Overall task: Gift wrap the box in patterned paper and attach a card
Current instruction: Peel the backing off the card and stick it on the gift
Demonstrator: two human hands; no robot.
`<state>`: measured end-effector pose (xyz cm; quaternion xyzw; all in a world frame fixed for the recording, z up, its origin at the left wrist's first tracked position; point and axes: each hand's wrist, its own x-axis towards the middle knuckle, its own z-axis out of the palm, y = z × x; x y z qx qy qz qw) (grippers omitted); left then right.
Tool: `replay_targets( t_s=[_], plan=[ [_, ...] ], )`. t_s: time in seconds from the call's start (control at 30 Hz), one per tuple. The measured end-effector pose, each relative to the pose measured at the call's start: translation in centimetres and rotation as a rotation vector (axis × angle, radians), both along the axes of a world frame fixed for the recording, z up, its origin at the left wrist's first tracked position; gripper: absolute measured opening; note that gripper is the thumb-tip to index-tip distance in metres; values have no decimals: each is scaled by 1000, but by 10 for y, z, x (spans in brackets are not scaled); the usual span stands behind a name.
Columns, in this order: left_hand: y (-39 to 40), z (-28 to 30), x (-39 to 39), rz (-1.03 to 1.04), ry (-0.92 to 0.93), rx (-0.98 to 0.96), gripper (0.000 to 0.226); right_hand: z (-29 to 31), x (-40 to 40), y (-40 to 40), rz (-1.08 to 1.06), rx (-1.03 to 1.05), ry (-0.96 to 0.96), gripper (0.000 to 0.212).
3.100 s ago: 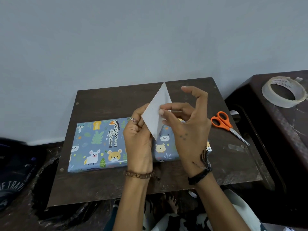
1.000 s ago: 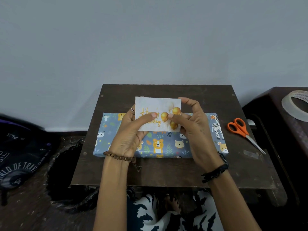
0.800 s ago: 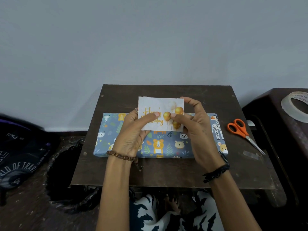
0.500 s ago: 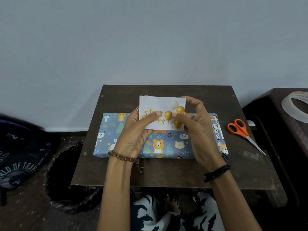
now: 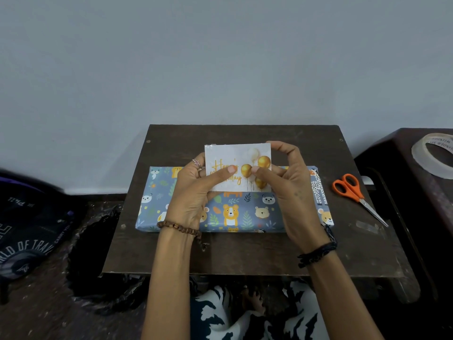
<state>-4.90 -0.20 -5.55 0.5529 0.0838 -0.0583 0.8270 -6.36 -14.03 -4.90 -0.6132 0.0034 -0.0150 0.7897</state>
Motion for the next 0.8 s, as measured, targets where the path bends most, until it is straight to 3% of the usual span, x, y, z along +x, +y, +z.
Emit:
replay_targets(
  t_s=[0.53, 0.7, 0.8],
  plan=[
    [2, -3, 3, 51, 106, 52, 27, -3, -1, 2, -34, -128, 7, 36],
    [7, 0, 0, 4, 166, 275, 41, -5, -3, 2, -40, -100, 87, 35],
    [3, 2, -2, 3, 166, 328, 37, -9, -4, 1, -75, -148, 148, 35]
  ],
)
